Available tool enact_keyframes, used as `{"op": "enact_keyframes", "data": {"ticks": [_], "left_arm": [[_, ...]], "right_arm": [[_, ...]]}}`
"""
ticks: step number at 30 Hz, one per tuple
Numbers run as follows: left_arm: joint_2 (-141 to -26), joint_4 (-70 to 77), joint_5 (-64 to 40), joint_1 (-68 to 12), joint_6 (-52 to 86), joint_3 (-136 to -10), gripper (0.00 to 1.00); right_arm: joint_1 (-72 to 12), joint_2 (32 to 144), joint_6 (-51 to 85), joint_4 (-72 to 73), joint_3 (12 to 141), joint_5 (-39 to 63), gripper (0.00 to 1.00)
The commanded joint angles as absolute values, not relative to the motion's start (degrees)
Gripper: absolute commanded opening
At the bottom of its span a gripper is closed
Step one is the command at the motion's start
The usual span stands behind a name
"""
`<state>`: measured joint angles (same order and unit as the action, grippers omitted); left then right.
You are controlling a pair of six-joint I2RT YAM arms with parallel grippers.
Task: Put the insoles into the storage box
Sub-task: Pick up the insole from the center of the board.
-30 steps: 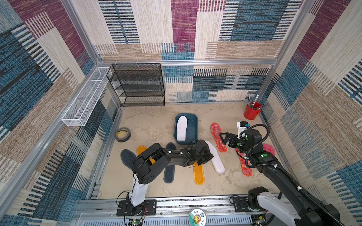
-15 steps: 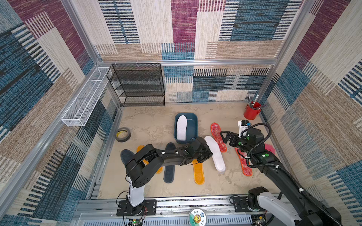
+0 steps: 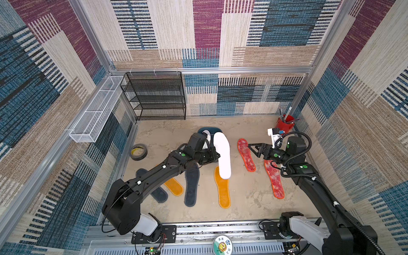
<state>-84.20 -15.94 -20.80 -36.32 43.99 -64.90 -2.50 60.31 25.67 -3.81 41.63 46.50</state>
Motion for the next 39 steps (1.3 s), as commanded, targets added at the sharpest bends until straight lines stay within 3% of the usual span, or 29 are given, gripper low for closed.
{"op": "enact_keyframes", "data": {"ticks": [1,6,9,17,27,34,39], "left_arm": [[-83.68,-24.44,-27.06,-33.3,33.85,-65.57,0.0],[-83.77,-25.43,-30.94,-30.02,31.34,-65.58,0.0],[-82.94,-23.55,-33.62,-28.04,31.66,-64.32,0.0],[-81.47,-20.93,-36.72,-25.89,32.5,-62.25,0.0],[-80.97,-18.85,-37.45,-24.53,33.54,-61.01,0.0],[-80.33,-16.93,-37.88,-23.81,34.78,-59.88,0.0],[-80.08,-14.97,-38.59,-23.34,35.95,-58.48,0.0]], "right_arm": [[-3.39,61.76,28.75,3.55,40.46,54.05,0.79],[-14.73,66.36,30.5,6.32,43.18,48.76,0.79],[-17.48,68.99,33.2,9.96,43.19,47.15,0.78],[-21.45,73.78,35.82,15.05,43.23,45.55,0.73],[-25.69,80.47,39.7,20.92,44.88,43.63,0.55],[-28.07,83.49,41.89,24.25,44.5,42.3,0.52],[-29.26,85.14,42.53,25.43,45.08,42.35,0.43]]}}
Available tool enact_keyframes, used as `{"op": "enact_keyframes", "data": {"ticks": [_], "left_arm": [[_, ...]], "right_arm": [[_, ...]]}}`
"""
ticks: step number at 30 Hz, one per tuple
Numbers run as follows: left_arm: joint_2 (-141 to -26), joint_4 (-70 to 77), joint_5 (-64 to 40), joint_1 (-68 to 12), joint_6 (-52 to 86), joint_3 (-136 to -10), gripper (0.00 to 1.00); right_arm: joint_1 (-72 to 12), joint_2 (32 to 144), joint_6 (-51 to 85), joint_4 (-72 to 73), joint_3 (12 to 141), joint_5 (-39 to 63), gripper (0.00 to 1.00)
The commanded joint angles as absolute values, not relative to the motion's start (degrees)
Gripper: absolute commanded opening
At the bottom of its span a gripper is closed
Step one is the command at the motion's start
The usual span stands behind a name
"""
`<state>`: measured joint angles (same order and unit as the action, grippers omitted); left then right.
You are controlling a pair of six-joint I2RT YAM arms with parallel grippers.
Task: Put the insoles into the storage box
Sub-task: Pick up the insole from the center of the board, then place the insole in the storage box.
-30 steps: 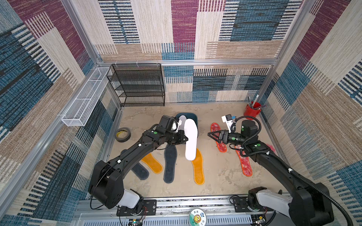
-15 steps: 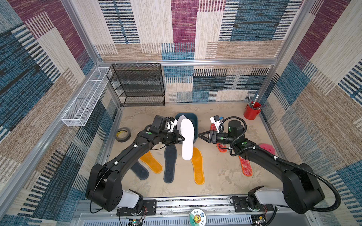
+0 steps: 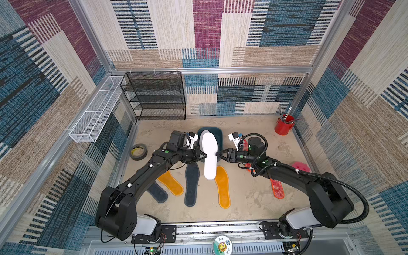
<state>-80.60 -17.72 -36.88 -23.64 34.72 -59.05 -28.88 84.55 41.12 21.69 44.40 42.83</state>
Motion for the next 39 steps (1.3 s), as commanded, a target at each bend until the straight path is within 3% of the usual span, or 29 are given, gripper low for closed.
{"op": "enact_keyframes", "data": {"ticks": [1,11,16,20,22,23,27,39], "left_arm": [[-80.07,-14.65,-38.8,-23.38,36.13,-58.3,0.0],[-79.37,-12.51,-39.87,-22.81,37.17,-57.35,0.0],[-79.69,-11.86,-39.97,-22.5,37.41,-57.19,0.0],[-79.63,-11.43,-39.66,-21.9,37.64,-56.95,0.0],[-79.5,-11.74,-39.42,-21.5,37.4,-57.04,0.09],[-79.37,-12.08,-39.31,-21.28,37.19,-57.05,0.22],[-77.96,-14.18,-36.82,-20.19,35.95,-57.06,0.96],[-61.66,-16.2,-26.65,-6.7,37.24,-47.78,1.0]], "right_arm": [[-29.35,85.43,42.77,25.6,45.05,42.29,0.4],[-29.88,87.79,44.17,27.4,46.11,42.36,0.23],[-30.06,88.75,45.52,28.19,46.85,42.79,0.0],[-30.06,89.02,46.4,28.06,47.9,42.45,0.0],[-30.06,88.95,45.77,26.17,49.28,41.29,0.0],[-30.06,88.79,45.34,25.12,50.16,40.58,0.0],[-29.67,88.72,42.85,19.1,55.27,36.03,0.0],[-25.93,98.69,35.25,6.68,69.95,25.4,0.0]]}}
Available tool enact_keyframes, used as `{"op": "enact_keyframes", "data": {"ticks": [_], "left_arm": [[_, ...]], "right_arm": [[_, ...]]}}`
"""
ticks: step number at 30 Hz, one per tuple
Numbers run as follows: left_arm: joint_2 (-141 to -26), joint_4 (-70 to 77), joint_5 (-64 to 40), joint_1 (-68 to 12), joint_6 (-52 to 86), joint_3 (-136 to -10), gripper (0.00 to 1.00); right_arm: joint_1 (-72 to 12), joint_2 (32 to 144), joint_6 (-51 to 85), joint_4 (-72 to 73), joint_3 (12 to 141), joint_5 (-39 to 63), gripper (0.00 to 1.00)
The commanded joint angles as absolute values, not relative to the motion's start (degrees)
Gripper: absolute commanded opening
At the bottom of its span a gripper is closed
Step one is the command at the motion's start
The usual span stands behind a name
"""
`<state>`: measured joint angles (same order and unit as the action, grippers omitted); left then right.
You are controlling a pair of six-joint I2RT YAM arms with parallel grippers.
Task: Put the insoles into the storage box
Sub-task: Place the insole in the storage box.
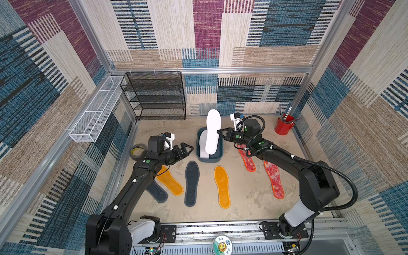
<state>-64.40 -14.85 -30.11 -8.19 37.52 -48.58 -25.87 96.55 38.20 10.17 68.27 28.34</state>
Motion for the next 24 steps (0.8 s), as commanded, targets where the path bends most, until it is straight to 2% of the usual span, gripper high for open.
{"op": "enact_keyframes", "data": {"ticks": [1,8,24], "left_arm": [[-60.3,-17.03,-26.04,-5.9,36.89,-47.55,1.0],[-56.07,-20.76,-25.3,-3.09,34.31,-47.48,1.0],[-56.67,-19.2,-28.09,-1.12,34.8,-46.18,1.0]], "right_arm": [[-25.93,99.94,35.09,6.93,70.31,24.83,0.0],[-25.83,106.8,33.96,9.02,72.29,20.59,0.0],[-22.76,114.18,31.07,7.67,75.45,22.53,0.0]]}}
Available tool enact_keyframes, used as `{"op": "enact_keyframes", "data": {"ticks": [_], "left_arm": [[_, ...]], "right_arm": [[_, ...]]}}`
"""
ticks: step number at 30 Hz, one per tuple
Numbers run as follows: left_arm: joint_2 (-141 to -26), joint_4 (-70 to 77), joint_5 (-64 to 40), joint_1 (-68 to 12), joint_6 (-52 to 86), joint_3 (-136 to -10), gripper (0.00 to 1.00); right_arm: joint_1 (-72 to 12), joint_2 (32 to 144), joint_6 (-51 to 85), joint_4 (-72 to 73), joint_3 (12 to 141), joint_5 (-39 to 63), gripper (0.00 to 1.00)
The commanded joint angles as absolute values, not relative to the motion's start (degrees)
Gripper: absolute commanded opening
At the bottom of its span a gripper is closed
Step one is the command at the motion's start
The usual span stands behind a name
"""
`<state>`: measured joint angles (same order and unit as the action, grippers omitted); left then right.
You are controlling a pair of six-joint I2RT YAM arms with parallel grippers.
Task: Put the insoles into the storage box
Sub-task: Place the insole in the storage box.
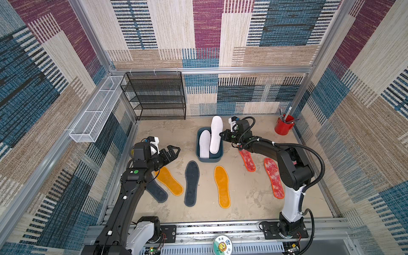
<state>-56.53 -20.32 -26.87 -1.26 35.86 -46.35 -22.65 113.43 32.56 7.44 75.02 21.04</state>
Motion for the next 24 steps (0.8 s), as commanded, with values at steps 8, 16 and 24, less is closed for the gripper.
{"op": "enact_keyframes", "data": {"ticks": [8,16,24], "left_arm": [[-57.37,-17.52,-29.15,-0.67,36.0,-45.58,1.0],[-57.69,-16.68,-29.8,-0.44,36.74,-45.37,1.0],[-58.05,-16.04,-30.28,-0.35,37.25,-45.04,1.0]], "right_arm": [[-22.85,115.12,30.5,7.33,74.42,23.55,0.0],[-22.94,116.52,30.63,6.89,74.09,22.95,0.0],[-23.37,118.68,30.33,4.93,75.6,20.68,0.0]]}}
